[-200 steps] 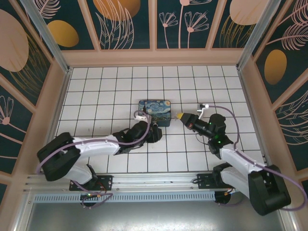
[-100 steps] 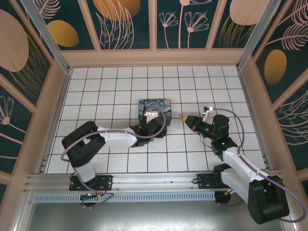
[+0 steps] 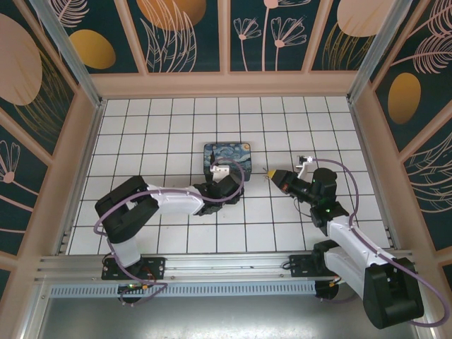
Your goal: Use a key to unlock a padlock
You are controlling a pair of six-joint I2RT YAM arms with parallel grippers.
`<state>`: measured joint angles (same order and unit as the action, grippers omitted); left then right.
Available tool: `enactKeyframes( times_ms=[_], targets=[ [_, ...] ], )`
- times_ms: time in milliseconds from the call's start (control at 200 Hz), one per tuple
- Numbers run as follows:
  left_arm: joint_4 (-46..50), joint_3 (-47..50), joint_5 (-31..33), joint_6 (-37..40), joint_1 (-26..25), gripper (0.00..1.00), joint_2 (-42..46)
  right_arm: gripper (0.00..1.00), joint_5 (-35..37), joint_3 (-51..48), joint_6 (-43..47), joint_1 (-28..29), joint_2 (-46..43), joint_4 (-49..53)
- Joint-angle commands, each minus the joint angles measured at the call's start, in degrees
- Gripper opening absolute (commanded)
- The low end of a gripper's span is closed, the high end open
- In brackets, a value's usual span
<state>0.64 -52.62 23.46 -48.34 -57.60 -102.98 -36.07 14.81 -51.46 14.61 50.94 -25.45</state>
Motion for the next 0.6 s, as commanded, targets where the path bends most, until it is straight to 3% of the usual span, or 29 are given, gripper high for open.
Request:
enactKeyframes(
  times_ms=[0, 175, 596],
  targets=[
    [1.2, -2.7, 0.7, 2.1, 1.1, 0.67, -2.7, 0.00, -0.9, 0.5, 0.8, -0.4, 0.2, -1.1],
    [-0.6, -1.9, -1.6, 2.2, 3.9, 0.65, -3.0, 0.00, -0.9, 0.6, 0.6, -0.5, -0.3, -0.7],
    [0.7, -6.5, -4.2, 5.1, 4.0, 0.52, -6.9, 0.00, -0.9, 1.2, 0.9, -0.4, -0.1, 0.1]
  ],
)
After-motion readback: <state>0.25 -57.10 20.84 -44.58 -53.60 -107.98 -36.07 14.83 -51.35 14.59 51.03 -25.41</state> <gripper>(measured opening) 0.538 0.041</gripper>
